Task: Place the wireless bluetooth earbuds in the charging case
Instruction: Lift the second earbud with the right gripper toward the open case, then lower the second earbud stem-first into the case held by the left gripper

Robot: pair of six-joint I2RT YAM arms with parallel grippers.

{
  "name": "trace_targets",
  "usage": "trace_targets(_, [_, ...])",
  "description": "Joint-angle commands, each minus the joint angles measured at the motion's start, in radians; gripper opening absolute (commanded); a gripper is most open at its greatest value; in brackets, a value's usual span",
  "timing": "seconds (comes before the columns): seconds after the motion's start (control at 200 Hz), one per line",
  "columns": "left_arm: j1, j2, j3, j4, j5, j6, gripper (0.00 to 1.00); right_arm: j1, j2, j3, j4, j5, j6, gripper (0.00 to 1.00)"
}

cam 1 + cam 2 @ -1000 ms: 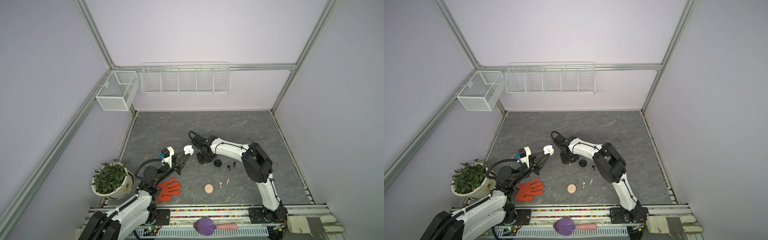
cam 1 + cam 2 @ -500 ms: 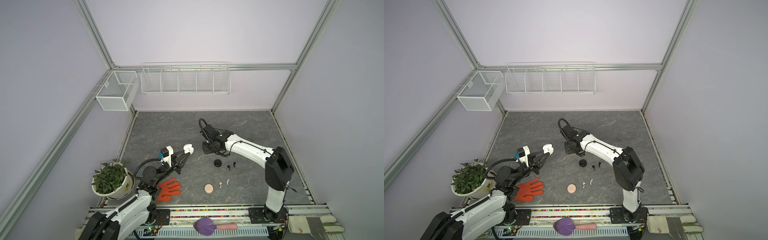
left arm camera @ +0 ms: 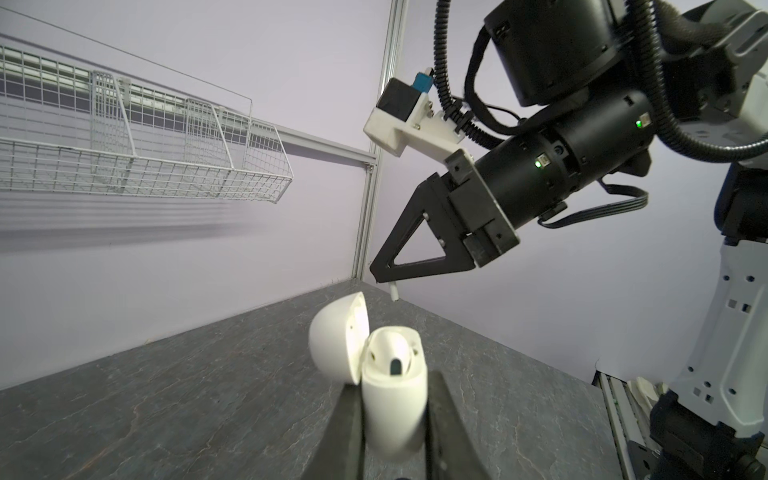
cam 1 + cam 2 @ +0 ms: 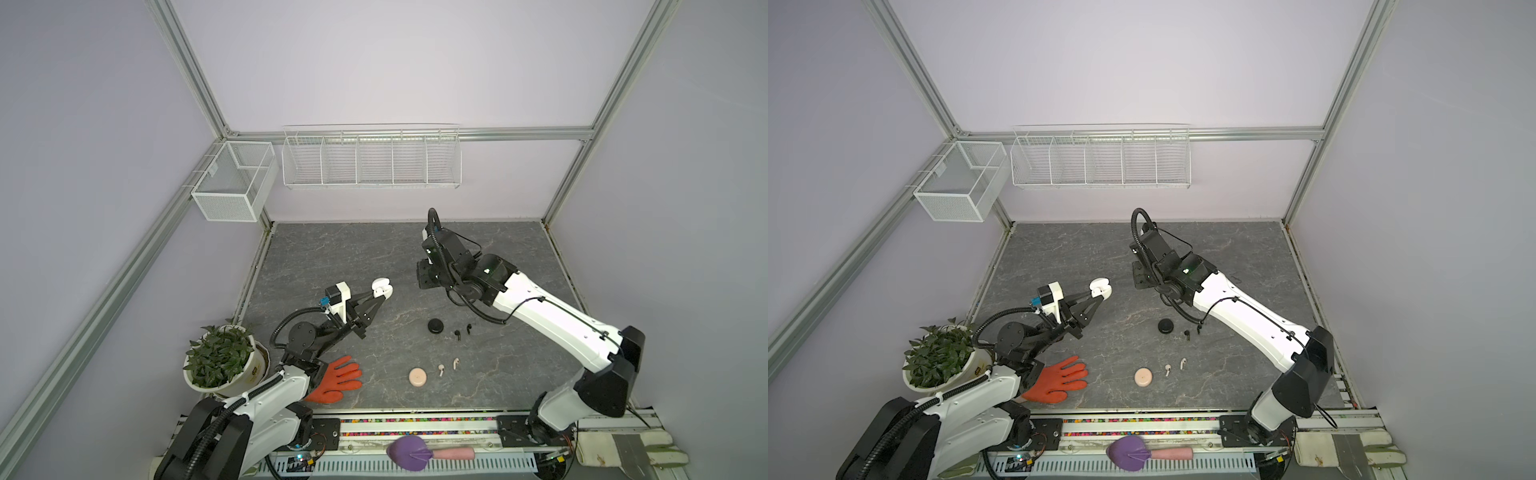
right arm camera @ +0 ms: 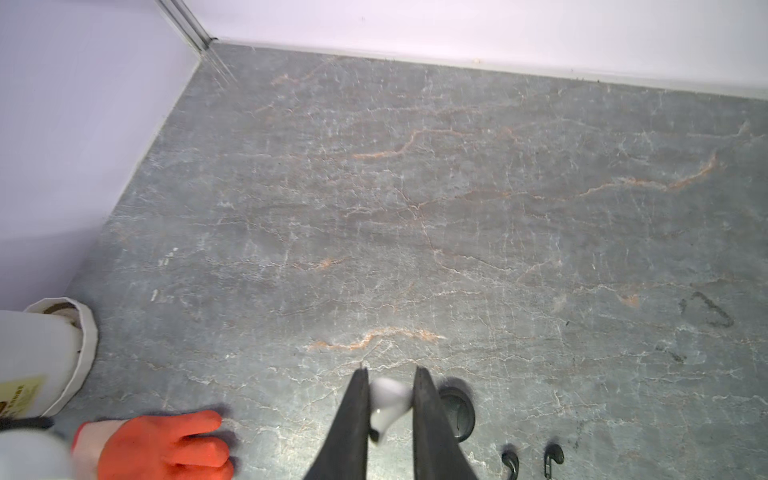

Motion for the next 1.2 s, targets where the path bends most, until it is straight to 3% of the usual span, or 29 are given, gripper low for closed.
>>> trace_targets(0.0, [0.005, 0.018, 0.035, 0.077, 0.033, -0.006, 0.0, 0.045, -0.029, 0.048, 0.01, 0.072, -0.031, 0.15])
trace_targets(0.23, [0.005, 0.008, 0.044, 0.058, 0.034, 0.012, 0.0, 0.132, -0.04, 0.095, 0.062, 0.109, -0.049, 0.13])
trace_targets(0.565, [0.005, 0.007, 0.051, 0.067, 0.038, 0.008, 0.0, 0.225, -0.068, -0.006, 0.241, 0.148, -0.044, 0.12])
trace_targets(1.194, [0.005, -0.069, 0.042, -0.008, 0.02, 0.031, 0.0, 0.278, -0.053, -0.082, 0.328, 0.138, -0.002, 0.12])
